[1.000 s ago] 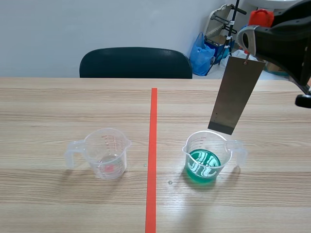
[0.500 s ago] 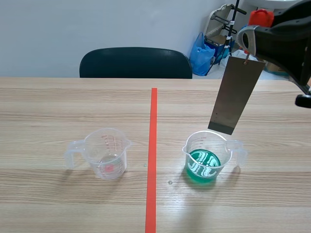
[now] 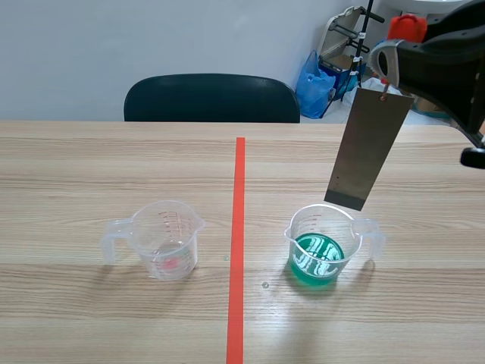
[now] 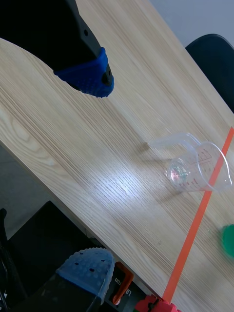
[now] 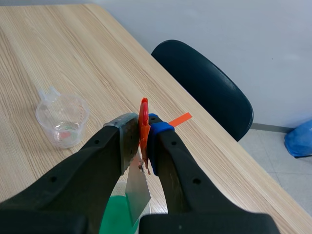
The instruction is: Do the redox reaction experiment
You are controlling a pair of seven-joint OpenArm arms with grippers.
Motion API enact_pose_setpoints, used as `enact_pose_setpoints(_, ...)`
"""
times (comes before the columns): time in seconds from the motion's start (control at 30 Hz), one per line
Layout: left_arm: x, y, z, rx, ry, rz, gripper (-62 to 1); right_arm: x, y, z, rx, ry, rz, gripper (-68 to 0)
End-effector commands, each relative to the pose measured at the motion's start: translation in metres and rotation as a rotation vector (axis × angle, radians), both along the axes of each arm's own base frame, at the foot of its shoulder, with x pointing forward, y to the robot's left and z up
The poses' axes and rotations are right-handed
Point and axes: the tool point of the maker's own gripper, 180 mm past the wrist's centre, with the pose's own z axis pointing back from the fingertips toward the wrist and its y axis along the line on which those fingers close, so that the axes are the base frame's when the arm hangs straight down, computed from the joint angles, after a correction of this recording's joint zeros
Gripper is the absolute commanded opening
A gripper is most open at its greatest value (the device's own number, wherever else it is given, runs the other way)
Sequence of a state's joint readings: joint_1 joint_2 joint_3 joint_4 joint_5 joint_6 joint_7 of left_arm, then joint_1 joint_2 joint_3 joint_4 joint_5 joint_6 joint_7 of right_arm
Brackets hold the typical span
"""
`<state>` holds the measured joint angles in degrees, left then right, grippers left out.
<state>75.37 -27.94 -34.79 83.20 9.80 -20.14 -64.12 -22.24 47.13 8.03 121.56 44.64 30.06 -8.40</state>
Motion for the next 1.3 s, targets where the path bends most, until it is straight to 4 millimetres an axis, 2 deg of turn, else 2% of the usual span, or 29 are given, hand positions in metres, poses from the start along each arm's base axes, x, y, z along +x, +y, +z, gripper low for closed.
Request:
enact_pose_setpoints(0.0, 0.0012, -0.0021, 0.0051, -0.021, -0.021, 0.006, 1.4, -0.0004, 0.0033, 0.0104, 0.02, -0.028, 0.013, -66.9)
enact_pose_setpoints(1.27, 0.0012, -0.0021, 0.0051, -0.021, -0.021, 0.006, 1.4, -0.0004, 0.0033, 0.0104, 0.02, -0.028, 0.013, -66.9)
